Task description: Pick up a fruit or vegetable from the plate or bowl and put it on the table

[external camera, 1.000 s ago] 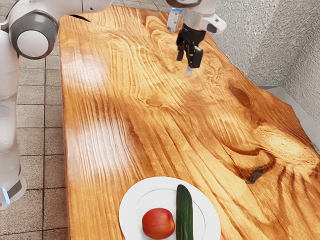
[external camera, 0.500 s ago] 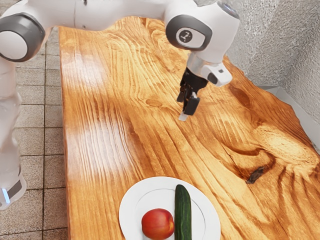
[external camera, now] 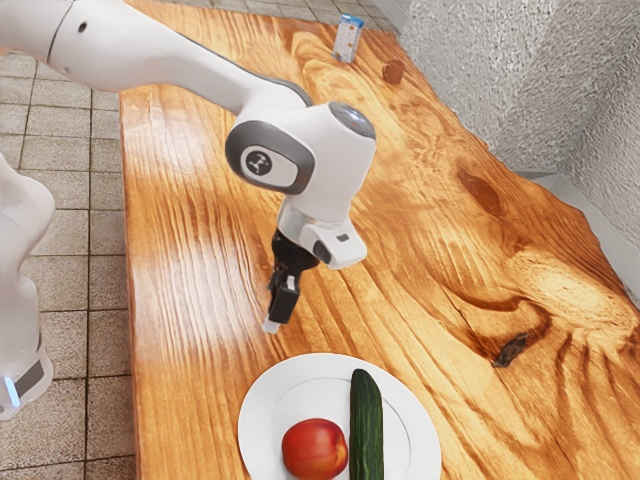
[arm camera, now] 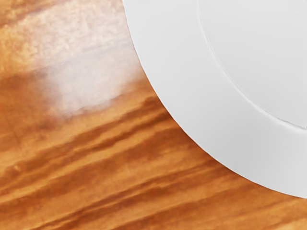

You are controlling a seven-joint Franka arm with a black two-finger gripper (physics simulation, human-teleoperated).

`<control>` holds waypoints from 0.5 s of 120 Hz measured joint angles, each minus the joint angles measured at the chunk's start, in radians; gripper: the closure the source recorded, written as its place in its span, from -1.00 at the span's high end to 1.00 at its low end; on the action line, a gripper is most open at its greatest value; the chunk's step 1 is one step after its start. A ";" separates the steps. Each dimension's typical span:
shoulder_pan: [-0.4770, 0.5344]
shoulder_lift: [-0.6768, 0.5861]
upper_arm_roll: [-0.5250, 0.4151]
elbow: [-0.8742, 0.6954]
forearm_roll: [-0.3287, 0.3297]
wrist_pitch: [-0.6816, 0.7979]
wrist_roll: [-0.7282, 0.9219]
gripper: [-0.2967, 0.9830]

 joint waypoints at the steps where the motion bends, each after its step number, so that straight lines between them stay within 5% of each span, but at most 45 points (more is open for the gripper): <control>1: -0.001 -0.002 0.001 -0.004 -0.001 0.010 0.002 0.54; 60: -0.191 0.014 -0.009 0.004 -0.008 0.263 0.080 0.54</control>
